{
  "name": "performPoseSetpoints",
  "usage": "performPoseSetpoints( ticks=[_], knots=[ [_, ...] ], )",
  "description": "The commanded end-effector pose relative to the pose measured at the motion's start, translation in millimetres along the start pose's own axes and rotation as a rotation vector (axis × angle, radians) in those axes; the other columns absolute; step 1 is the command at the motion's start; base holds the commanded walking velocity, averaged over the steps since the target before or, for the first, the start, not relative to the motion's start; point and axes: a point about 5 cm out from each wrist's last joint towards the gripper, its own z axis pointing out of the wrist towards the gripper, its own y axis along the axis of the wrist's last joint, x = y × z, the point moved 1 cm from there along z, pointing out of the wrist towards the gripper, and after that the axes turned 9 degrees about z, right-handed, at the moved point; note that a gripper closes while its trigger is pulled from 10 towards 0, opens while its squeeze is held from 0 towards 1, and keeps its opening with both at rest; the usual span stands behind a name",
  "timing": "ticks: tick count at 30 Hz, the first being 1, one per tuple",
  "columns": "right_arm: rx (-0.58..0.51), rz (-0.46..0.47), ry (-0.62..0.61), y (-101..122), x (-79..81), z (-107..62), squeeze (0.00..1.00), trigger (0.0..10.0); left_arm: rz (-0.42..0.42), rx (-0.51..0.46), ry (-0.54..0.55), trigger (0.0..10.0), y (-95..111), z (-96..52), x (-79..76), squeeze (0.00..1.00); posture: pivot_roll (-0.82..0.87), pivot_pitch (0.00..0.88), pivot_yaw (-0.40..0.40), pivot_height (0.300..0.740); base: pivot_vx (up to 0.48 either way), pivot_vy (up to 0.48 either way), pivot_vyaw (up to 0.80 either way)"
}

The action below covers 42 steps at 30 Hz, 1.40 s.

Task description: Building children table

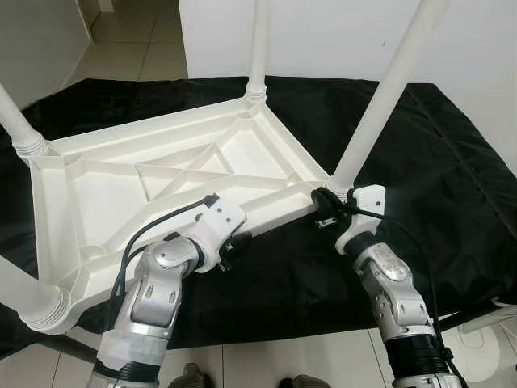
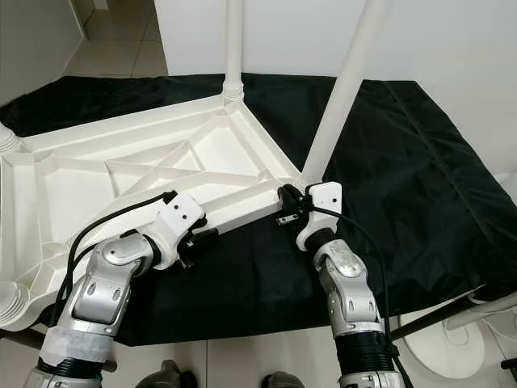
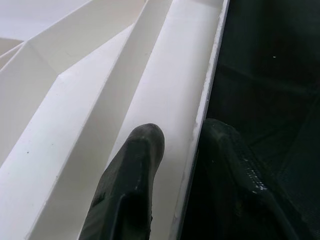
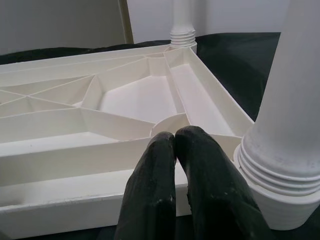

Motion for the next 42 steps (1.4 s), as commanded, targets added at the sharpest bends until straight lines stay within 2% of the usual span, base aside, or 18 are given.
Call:
performPoseSetpoints(
  ticks=[1,3,4,5,6,8,9,10,13,15,17,18,27,28,29,36,37,42],
  knots=[
    [0.008,0.001,0.000,-2,-0.2,0.6,0.00,10.0,-0.013,0.086,0.260,10.0,-10,-0.7,16.5,0.00,-0.06,0.045,-0.006,0.740,0.000,0.000,0.00],
    [0.005,0.001,-0.001,-2,0.0,0.9,0.00,10.0,-0.012,0.082,0.261,10.0,-8,0.2,15.5,0.00,-0.06,0.045,-0.006,0.740,0.000,0.000,0.00],
    [0.003,0.001,-0.002,-1,0.2,1.4,0.00,10.0,-0.003,0.079,0.258,6.3,-7,1.4,14.2,0.00,-0.06,0.041,-0.005,0.740,0.000,0.000,0.00],
    [0.003,0.001,-0.002,-1,0.2,1.4,0.00,10.0,-0.003,0.079,0.258,6.3,-7,1.4,14.2,0.00,-0.06,0.041,-0.005,0.740,0.000,0.000,0.00],
    [0.001,0.001,-0.003,-1,0.3,1.9,0.00,10.0,0.004,0.080,0.255,4.9,-6,2.6,12.8,0.00,-0.06,0.041,-0.005,0.740,0.000,0.000,0.00],
    [0.001,0.002,-0.003,-1,0.4,2.3,0.00,10.0,0.009,0.080,0.253,4.9,-6,3.4,11.9,0.00,-0.06,0.041,-0.005,0.740,0.000,0.000,0.00],
    [-0.004,0.002,-0.004,0,1.0,3.6,0.00,10.0,0.023,0.073,0.244,1.8,-2,7.3,8.9,0.00,-0.07,0.035,-0.005,0.740,0.000,0.000,0.00],
    [-0.005,0.002,-0.004,0,1.4,4.1,0.00,10.0,0.024,0.069,0.240,2.9,-1,9.2,8.0,0.00,-0.07,0.035,-0.005,0.740,0.000,0.000,0.00],
    [-0.008,0.002,-0.004,1,1.7,4.7,0.00,10.0,0.024,0.059,0.241,3.3,4,14.5,7.9,0.00,-0.07,0.035,-0.003,0.740,0.000,0.000,0.00],
    [-0.011,0.001,-0.005,1,1.8,5.3,0.00,10.0,0.041,0.047,0.248,1.8,10,20.0,8.9,0.00,-0.07,0.031,-0.004,0.740,0.000,0.000,0.00],
    [-0.011,0.000,-0.005,1,1.9,5.8,0.00,10.0,0.043,0.041,0.252,2.9,13,23.4,10.0,0.00,-0.07,0.031,-0.004,0.740,0.000,0.000,0.00],
    [-0.012,0.000,-0.005,1,2.1,6.3,0.00,10.0,0.043,0.043,0.260,9.8,15,26.4,11.6,0.00,-0.07,0.030,-0.004,0.740,0.000,0.000,0.00],
    [-0.019,-0.003,-0.013,2,2.5,7.8,0.00,10.0,0.073,0.002,0.279,10.0,36,43.2,18.8,0.00,-0.08,0.031,0.008,0.740,0.000,0.000,0.00],
    [-0.020,-0.003,-0.016,2,2.8,7.6,0.00,10.0,0.059,-0.017,0.264,10.0,39,44.5,17.8,0.18,-0.09,0.032,0.013,0.740,0.000,0.000,0.00],
    [-0.022,-0.003,-0.019,2,3.0,7.2,0.00,10.0,0.040,-0.033,0.248,10.0,40,45.0,16.5,1.00,-0.09,0.033,0.015,0.740,0.000,0.000,0.00],
    [-0.020,-0.004,-0.032,0,2.1,4.1,0.00,10.0,0.053,-0.101,0.204,10.0,47,41.2,9.0,1.00,-0.09,0.037,0.017,0.740,0.000,0.000,0.00],
    [-0.019,-0.005,-0.032,0,2.4,3.8,0.00,10.0,0.060,-0.142,0.192,10.0,51,38.0,5.7,0.00,-0.09,0.039,0.016,0.740,0.000,0.000,0.00],
    [-0.014,-0.013,-0.026,-1,3.6,4.4,0.00,10.0,0.053,-0.187,0.158,10.0,52,27.7,0.0,0.00,-0.08,0.044,0.010,0.740,0.000,0.000,0.00]
  ],
)
